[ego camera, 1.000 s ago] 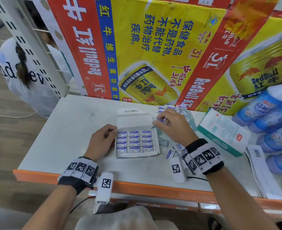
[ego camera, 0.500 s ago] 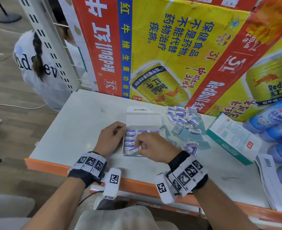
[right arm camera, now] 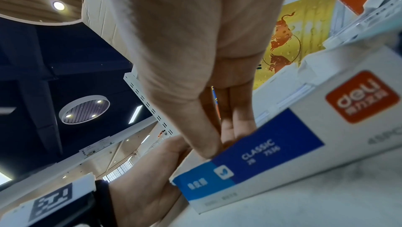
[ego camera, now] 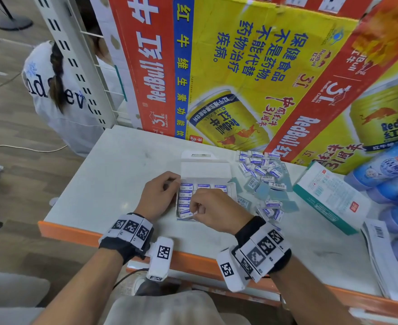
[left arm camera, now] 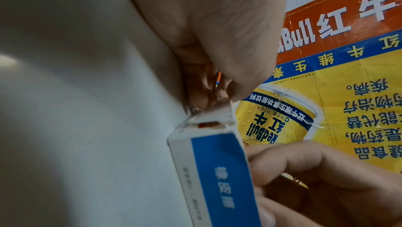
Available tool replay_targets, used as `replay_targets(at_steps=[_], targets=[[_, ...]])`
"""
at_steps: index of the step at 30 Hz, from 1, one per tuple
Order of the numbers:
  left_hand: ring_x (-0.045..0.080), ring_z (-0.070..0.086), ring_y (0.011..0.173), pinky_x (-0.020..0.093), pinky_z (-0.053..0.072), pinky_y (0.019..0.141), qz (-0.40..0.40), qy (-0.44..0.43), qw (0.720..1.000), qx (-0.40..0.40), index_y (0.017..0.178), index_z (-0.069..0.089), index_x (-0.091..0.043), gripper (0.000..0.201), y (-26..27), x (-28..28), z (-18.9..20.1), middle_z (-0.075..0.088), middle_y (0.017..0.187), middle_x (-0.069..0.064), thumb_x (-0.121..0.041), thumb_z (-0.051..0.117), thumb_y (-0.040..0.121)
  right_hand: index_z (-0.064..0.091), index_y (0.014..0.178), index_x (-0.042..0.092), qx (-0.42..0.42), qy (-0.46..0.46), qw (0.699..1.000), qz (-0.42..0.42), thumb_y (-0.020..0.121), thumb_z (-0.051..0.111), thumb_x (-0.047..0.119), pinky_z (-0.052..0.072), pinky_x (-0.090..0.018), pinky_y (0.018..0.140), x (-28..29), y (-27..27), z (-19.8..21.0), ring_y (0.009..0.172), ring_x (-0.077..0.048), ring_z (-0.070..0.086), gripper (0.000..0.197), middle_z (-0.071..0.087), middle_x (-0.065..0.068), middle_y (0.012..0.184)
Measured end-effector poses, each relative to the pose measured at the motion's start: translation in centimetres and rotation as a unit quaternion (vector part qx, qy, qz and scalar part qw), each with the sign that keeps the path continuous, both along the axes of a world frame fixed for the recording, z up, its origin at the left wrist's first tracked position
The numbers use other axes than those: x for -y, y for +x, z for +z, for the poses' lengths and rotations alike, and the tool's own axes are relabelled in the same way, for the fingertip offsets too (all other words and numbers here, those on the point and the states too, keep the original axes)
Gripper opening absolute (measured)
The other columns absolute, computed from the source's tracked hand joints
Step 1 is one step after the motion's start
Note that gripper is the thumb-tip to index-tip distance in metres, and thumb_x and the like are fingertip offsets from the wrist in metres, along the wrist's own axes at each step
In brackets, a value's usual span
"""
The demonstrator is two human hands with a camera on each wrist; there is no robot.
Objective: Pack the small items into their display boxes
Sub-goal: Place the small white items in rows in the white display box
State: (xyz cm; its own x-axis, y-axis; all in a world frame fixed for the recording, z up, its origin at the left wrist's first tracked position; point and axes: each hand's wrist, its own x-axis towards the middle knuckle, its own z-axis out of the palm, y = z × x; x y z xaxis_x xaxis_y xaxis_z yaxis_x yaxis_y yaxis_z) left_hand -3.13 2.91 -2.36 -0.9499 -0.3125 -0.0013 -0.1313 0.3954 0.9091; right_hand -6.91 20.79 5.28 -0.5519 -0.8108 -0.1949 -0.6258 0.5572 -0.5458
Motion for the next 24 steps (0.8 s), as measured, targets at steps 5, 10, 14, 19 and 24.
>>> replay_targets(at_steps=[5,10,14,19,24], targets=[[0.011,0.065,0.074,0.029,0.053,0.071,0.005,0.011,1.000,0.007,0.085,0.064,-0.031,0.012,-0.1,-0.1,0.0,0.071,0.078,-0.009,-0.027,0.055,0.092,0.071,0.091,0.006,0.022,0.005,1.000,0.008,0.085,0.058,0.006,0.042,-0.024,0.079,0.2,-0.2,-0.2,0.089,-0.017,0.056,0.014,0.063,-0.006,0.098],[0.005,0.064,0.075,0.023,0.050,0.071,0.007,0.006,1.000,0.006,0.084,0.064,-0.032,0.012,0.0,0.0,0.1,0.070,0.079,-0.014,-0.027,0.056,0.092,0.070,0.086,0.007,0.021,0.007,1.000,0.017,0.082,0.060,0.005,0.036,-0.022,0.071,0.5,-0.3,-0.8,0.081,-0.013,0.052,0.011,0.055,0.002,0.087],[0.005,0.063,0.074,0.018,0.048,0.069,0.006,-0.002,1.000,0.007,0.085,0.064,-0.032,0.013,0.0,-0.1,0.2,0.070,0.079,-0.012,-0.026,0.056,0.092,0.072,0.086,0.006,0.025,0.002,0.999,0.026,0.082,0.060,0.005,0.044,-0.031,0.076,0.9,-0.4,-1.2,0.086,-0.020,0.056,0.013,0.059,-0.004,0.093],[0.008,0.063,0.071,0.011,0.046,0.062,0.012,0.011,1.000,0.001,0.084,0.064,-0.029,0.013,0.1,-0.2,0.2,0.070,0.077,-0.007,-0.024,0.056,0.093,0.075,0.093,0.011,0.027,-0.016,0.999,0.020,0.086,0.061,0.012,0.043,-0.031,0.078,0.2,-0.8,-1.3,0.088,-0.019,0.055,0.016,0.057,-0.004,0.095],[0.006,0.064,0.073,0.016,0.049,0.065,0.001,0.007,1.000,0.006,0.085,0.064,-0.029,0.013,0.0,-0.2,0.3,0.070,0.079,-0.011,-0.026,0.055,0.094,0.071,0.094,0.014,0.015,-0.094,0.987,-0.131,0.090,0.057,0.014,0.046,-0.025,0.079,-3.2,-3.5,-0.7,0.081,-0.011,0.057,0.015,0.056,0.005,0.091]])
